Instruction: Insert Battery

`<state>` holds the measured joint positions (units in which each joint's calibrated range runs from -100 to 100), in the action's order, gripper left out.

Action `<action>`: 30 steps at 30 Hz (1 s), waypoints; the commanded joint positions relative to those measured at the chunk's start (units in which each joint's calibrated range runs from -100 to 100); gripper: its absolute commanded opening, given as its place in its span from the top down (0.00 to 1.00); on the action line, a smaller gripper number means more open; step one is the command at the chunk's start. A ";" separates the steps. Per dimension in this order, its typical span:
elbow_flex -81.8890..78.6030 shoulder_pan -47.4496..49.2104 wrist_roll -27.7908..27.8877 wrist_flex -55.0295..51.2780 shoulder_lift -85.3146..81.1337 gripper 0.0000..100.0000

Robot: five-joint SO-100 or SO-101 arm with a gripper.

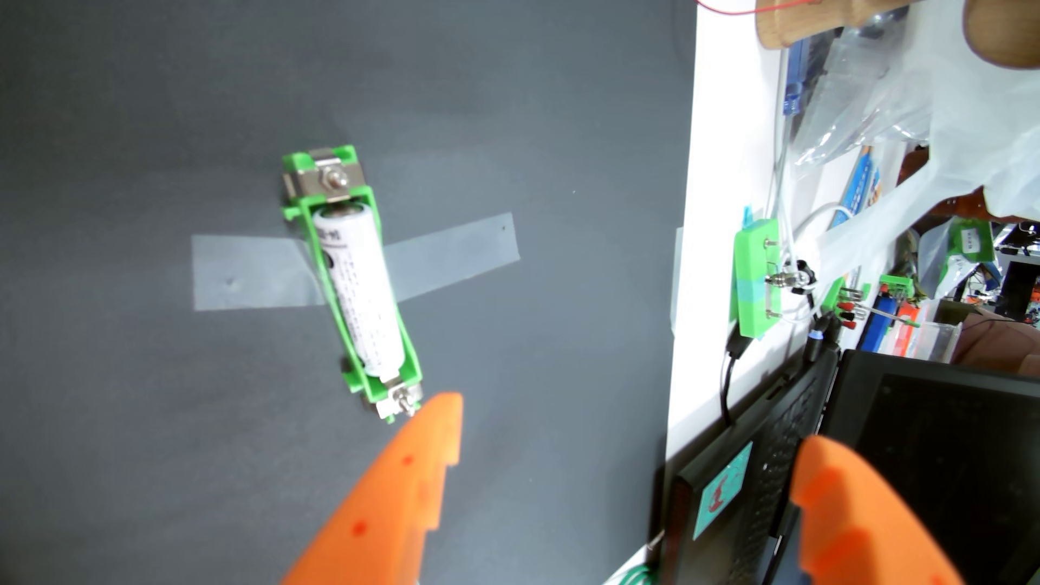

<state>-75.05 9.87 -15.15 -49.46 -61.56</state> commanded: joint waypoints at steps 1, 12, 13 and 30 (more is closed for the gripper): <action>0.53 0.16 0.27 -0.25 -1.17 0.68; -5.86 -1.14 0.27 -0.50 -15.76 0.68; -6.13 -1.14 0.27 -0.84 -16.76 0.68; -6.40 -1.14 0.27 -3.38 -21.68 0.73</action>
<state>-81.56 8.89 -15.10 -52.64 -82.78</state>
